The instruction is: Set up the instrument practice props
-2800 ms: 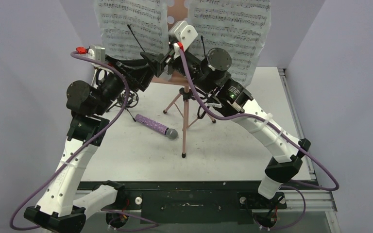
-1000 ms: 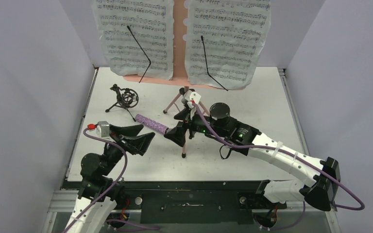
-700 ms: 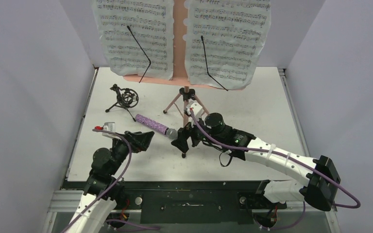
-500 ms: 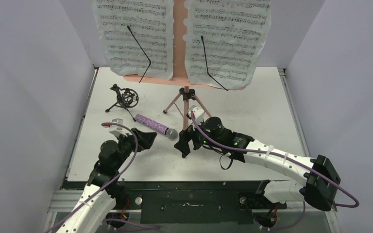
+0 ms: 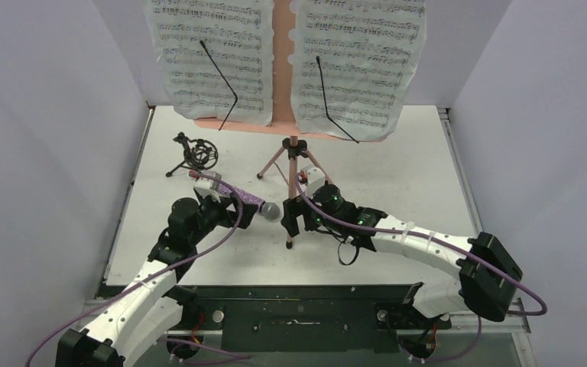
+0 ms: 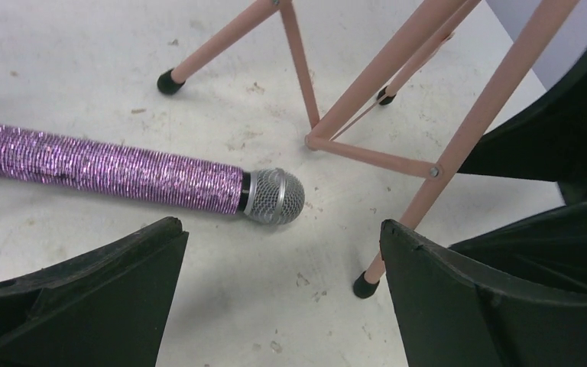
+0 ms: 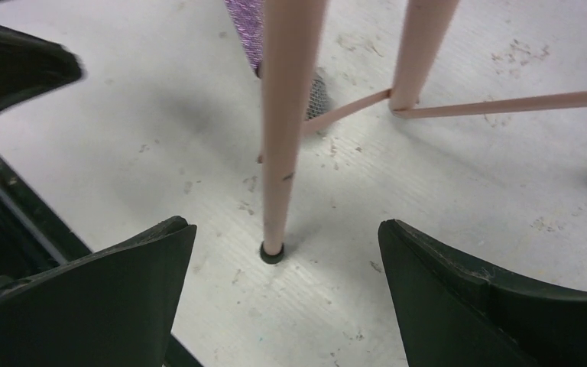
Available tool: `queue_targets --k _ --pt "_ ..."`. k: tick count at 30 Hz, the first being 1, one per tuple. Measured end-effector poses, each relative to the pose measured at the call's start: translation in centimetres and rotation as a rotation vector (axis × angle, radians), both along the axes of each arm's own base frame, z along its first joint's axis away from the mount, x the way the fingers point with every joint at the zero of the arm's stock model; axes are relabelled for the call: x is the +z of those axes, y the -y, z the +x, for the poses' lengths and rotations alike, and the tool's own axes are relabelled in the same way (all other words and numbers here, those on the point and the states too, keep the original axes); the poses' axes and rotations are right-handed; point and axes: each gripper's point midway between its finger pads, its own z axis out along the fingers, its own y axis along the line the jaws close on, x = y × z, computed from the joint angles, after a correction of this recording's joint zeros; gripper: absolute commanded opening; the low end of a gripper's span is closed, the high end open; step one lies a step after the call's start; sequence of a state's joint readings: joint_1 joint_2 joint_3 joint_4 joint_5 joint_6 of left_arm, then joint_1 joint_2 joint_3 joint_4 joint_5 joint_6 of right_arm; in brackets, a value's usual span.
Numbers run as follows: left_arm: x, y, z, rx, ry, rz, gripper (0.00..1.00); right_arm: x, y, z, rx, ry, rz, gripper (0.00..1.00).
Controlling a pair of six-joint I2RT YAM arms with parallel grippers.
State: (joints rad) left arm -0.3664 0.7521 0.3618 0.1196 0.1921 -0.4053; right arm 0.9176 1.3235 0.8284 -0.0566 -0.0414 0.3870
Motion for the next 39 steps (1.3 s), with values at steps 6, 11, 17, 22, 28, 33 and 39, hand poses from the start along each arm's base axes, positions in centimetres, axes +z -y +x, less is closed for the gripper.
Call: queue_targets --k 6,11,17,22,28,33,39 --pt "2.3 1.8 1.2 -0.099 0.141 0.094 0.97 -4.4 1.1 1.5 -0.072 -0.037 -0.123 0.93" --pt "3.3 4.1 1.4 -0.245 0.273 0.256 0.96 -5.3 1.3 2.0 -0.091 -0.039 -0.142 0.87" --pt "5.4 6.1 1.9 -0.392 0.432 0.446 0.96 -5.0 1.9 3.1 -0.113 -0.045 -0.120 0.73" --pt "5.4 6.4 2.2 -0.491 0.496 0.582 0.96 -5.0 3.3 4.8 -0.157 -0.061 -0.092 0.71" --pt "2.7 6.5 1.8 -0.632 0.475 0.717 0.96 -5.0 4.0 5.6 -0.171 -0.062 -0.085 0.71" --pt "0.5 6.6 1.2 -0.735 0.476 0.804 0.96 -5.0 4.0 5.6 -0.170 -0.063 -0.085 0.71" --pt "-3.1 6.2 1.6 -0.878 0.440 0.940 0.96 -5.1 4.1 5.6 -0.168 -0.067 -0.082 0.72"
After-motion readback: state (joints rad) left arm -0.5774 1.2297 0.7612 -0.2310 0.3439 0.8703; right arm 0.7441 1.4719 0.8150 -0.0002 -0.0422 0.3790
